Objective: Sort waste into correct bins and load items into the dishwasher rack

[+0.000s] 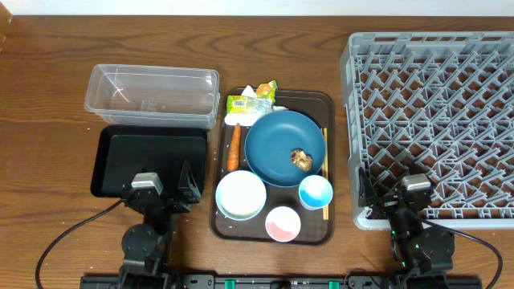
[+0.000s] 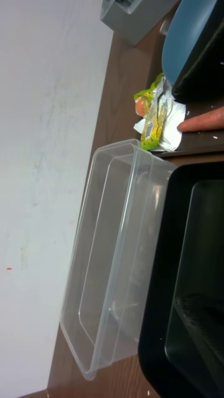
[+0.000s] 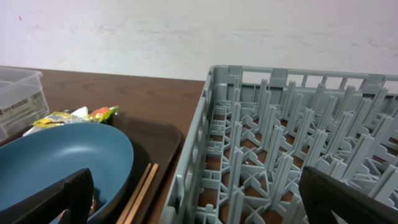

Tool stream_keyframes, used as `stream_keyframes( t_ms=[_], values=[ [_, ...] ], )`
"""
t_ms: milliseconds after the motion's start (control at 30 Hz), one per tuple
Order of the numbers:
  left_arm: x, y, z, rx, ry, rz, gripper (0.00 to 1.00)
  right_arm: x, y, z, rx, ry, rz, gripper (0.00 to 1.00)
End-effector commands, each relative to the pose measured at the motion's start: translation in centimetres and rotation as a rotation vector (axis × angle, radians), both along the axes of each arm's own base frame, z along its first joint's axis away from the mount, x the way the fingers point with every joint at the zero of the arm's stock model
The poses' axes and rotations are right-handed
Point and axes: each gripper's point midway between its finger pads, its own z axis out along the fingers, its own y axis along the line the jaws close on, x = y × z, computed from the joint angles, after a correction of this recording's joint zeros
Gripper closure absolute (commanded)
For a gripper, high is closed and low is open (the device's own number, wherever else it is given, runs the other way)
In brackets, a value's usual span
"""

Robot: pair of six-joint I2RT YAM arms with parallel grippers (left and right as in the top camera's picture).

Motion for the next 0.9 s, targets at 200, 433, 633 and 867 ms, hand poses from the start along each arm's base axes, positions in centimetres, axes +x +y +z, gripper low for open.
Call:
stream_keyframes(
  t_ms=[200, 433, 633, 867],
  values=[
    [-0.04, 0.18, -1.91, 0.016, 0.057, 0.009, 0.02, 0.04, -0.26, -0.19, -0.012, 0.004, -0.012, 0.01],
    [-0.04, 0.18, -1.91, 0.016, 0.057, 0.009, 0.02, 0.04, -0.27, -0.19, -0.012, 0.004, -0.012, 0.01],
    [-0.04, 0.21, -1.92, 0.019, 0.058, 0.01, 0.02, 0.04, -0.27, -0.19, -0.012, 0.004, -0.012, 0.01],
    [0.02, 0.19, -1.51, 0.015, 0.041, 0.009, 0.02, 0.08, -0.48, -0.17, -0.014, 0.003, -0.025, 0.01]
  ],
)
